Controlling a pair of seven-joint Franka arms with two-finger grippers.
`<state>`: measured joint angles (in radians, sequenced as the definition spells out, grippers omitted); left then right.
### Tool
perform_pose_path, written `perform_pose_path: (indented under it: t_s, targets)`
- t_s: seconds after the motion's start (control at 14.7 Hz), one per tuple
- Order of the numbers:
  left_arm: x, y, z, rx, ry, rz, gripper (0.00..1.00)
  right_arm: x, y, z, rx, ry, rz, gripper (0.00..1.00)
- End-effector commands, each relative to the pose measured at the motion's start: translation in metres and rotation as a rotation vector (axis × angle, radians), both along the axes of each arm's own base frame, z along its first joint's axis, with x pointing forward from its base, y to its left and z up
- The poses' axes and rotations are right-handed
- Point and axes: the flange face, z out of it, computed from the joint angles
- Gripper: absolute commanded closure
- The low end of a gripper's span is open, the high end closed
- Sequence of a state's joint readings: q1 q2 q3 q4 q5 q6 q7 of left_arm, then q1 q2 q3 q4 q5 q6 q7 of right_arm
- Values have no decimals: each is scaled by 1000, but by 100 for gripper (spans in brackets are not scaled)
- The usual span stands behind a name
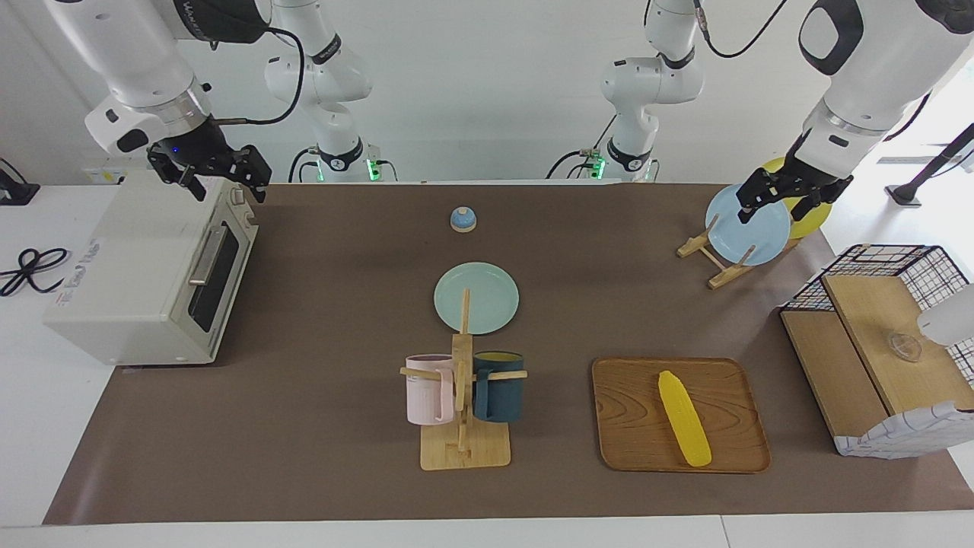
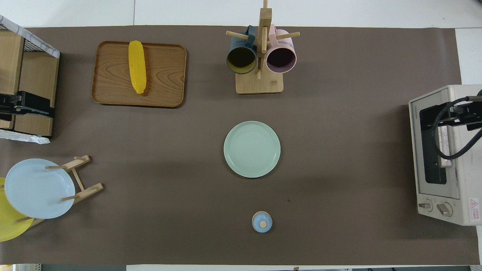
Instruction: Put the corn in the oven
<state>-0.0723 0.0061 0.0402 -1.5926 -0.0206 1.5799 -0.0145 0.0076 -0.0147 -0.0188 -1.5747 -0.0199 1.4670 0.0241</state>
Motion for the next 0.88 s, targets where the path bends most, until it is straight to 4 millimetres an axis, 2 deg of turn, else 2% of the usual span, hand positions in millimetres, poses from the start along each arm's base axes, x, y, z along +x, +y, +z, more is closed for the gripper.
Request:
perform_pose_path:
  t_s: [0.0, 0.2, 0.34, 0.41, 0.54, 0.61, 0.75, 0.82]
  targets:
    - [-7, 0, 3, 22, -13, -11, 0, -5, -7, -15, 6, -39, 57, 100]
    - [-8, 0, 2, 22, -18, -9, 0, -30, -38, -63, 4, -43, 55, 100]
    - [-8, -1, 1, 21, -36, -9, 0, -48, -45, -91, -50, -37, 60, 100]
    - [-6, -3, -1, 20, -55, -10, 0, -48, -51, -95, -99, -43, 73, 100]
    - [0, -25, -18, 20, -54, -47, 0, -49, -70, -98, -114, -46, 42, 100]
    - [4, -30, -27, 18, -63, -56, 0, -48, -71, -99, -116, -57, 42, 100]
    - [16, -43, -52, 14, -63, -74, 0, -47, -72, -111, -125, -70, 48, 100]
    - [28, -53, -69, 13, -55, -87, 0, -46, -81, -117, -125, -76, 38, 100]
